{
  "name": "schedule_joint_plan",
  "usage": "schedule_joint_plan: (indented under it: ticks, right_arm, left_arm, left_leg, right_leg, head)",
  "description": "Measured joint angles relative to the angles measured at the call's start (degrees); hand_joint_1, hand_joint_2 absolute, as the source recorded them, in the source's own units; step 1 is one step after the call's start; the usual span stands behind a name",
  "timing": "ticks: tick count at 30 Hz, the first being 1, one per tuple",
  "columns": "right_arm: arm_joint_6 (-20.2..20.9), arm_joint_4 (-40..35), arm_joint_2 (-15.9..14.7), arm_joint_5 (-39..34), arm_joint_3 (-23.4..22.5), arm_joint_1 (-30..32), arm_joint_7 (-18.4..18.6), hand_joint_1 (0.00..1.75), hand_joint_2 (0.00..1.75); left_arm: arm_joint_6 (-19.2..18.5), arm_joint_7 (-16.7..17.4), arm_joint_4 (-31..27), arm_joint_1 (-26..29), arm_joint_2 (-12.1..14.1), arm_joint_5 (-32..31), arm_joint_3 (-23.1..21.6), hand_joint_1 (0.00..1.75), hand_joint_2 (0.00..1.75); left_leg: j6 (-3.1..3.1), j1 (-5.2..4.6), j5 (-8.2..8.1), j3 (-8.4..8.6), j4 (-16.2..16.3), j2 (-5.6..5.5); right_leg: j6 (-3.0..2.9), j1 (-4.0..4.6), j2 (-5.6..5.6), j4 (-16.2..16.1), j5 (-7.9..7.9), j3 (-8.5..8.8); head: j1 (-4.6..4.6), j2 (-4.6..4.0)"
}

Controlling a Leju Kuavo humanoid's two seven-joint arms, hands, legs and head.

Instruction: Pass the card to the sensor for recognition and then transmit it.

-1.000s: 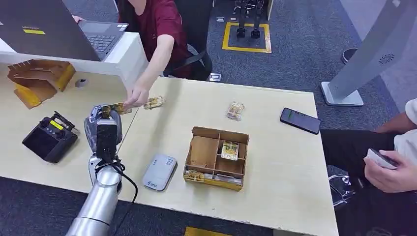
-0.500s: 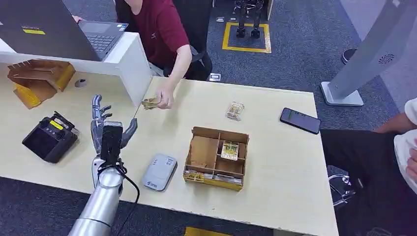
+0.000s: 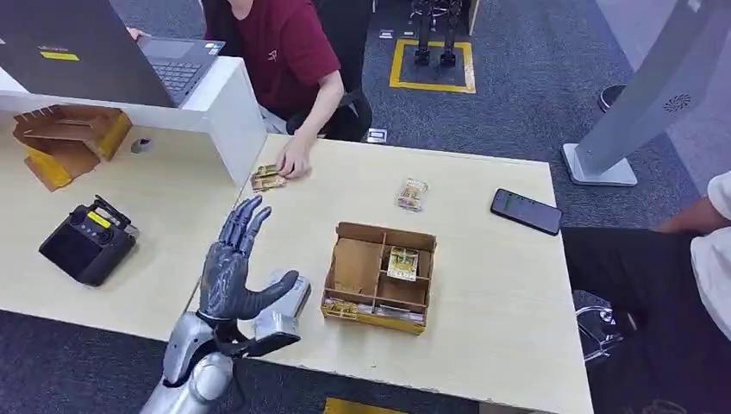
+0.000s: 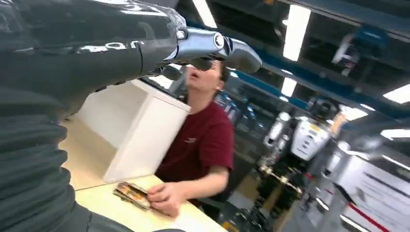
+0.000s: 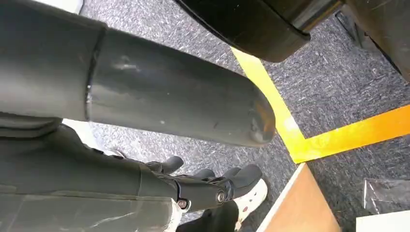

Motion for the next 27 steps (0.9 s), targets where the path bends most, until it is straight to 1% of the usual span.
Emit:
schedule_joint_plan:
  ticks: [1, 4, 8, 9, 13, 17, 21, 27]
  right_arm:
    - [0.0, 0.0, 0.0, 0.0, -0.2, 0.0, -0.1, 0.0, 0.0]
    - [0.0, 0.0, 0.0, 0.2, -0.7, 0.0, -0.1, 0.0, 0.0]
    - [-0.1, 0.0, 0.0, 0.6, -1.0, 0.0, -0.2, 0.0, 0.0]
    - [-0.2, 0.0, 0.0, 0.6, -1.1, 0.0, -0.3, 0.0, 0.0]
    - [-0.4, 0.0, 0.0, 0.7, -1.2, 0.0, -0.3, 0.0, 0.0]
    - [-0.4, 0.0, 0.0, 0.9, -1.9, 0.0, 0.1, 0.0, 0.0]
    - [-0.4, 0.0, 0.0, 0.9, -2.2, 0.0, 0.5, 0.0, 0.0]
    - [-0.5, 0.0, 0.0, 1.2, -2.5, 0.0, 0.5, 0.0, 0.0]
  left_arm:
    - [0.2, 0.3, -1.2, 1.1, 0.9, -1.9, -0.9, 0.0, 1.75]
    - [3.1, 3.1, -3.4, 3.4, 3.1, -11.7, -3.0, 0.0, 1.75]
    - [7.4, 7.0, -3.8, 5.9, 4.9, -22.2, -4.9, 0.0, 1.75]
    - [8.3, 7.8, -3.7, 6.5, 5.1, -23.4, -5.4, 0.0, 1.75]
    - [10.9, 10.4, -2.4, 8.0, 5.6, -25.9, -7.6, 0.0, 1.75]
    - [12.0, 12.5, 0.3, 8.6, 5.6, -25.8, -10.1, 0.0, 1.75]
    - [12.1, 13.3, 3.2, 8.6, 5.1, -25.6, -12.1, 0.0, 1.75]
    - [12.1, 13.8, 5.9, 8.3, 3.1, -23.9, -13.5, 0.0, 1.75]
  left_leg:
    - [0.0, 0.0, 0.0, 0.0, 0.0, 0.0]
    - [0.0, 0.01, 0.0, -0.01, 0.0, -0.02]
    - [0.0, 0.0, 0.0, -0.01, 0.0, -0.01]
    - [0.0, 0.0, 0.0, -0.01, 0.0, -0.01]
    - [0.0, -0.03, 0.0, -0.02, 0.0, -0.02]
    - [0.0, -0.03, 0.0, -0.01, 0.0, -0.01]
    - [0.0, -0.03, 0.0, -0.01, 0.0, -0.01]
    - [0.0, -0.03, 0.0, 0.0, 0.0, -0.02]
  right_leg:
    - [0.0, 0.0, 0.01, 0.0, 0.0, 0.0]
    - [-0.01, 0.0, -0.03, 0.0, -0.01, 0.0]
    - [-0.01, 0.0, -0.02, 0.0, -0.01, 0.0]
    - [-0.01, 0.0, -0.02, 0.0, -0.01, 0.0]
    - [-0.01, 0.0, -0.03, 0.0, -0.01, 0.01]
    - [0.0, 0.0, -0.03, 0.0, -0.01, 0.01]
    - [0.0, 0.0, -0.03, 0.0, 0.0, 0.01]
    - [0.0, 0.0, -0.03, 0.0, 0.0, 0.0]
  head:
    - [-0.02, 0.0]
    - [0.0, 0.0]
    - [0.0, 0.0]
    - [-0.02, 0.0]
    - [-0.02, 0.0]
    - [-0.02, 0.0]
    - [-0.02, 0.0]
    - [0.0, 0.0]
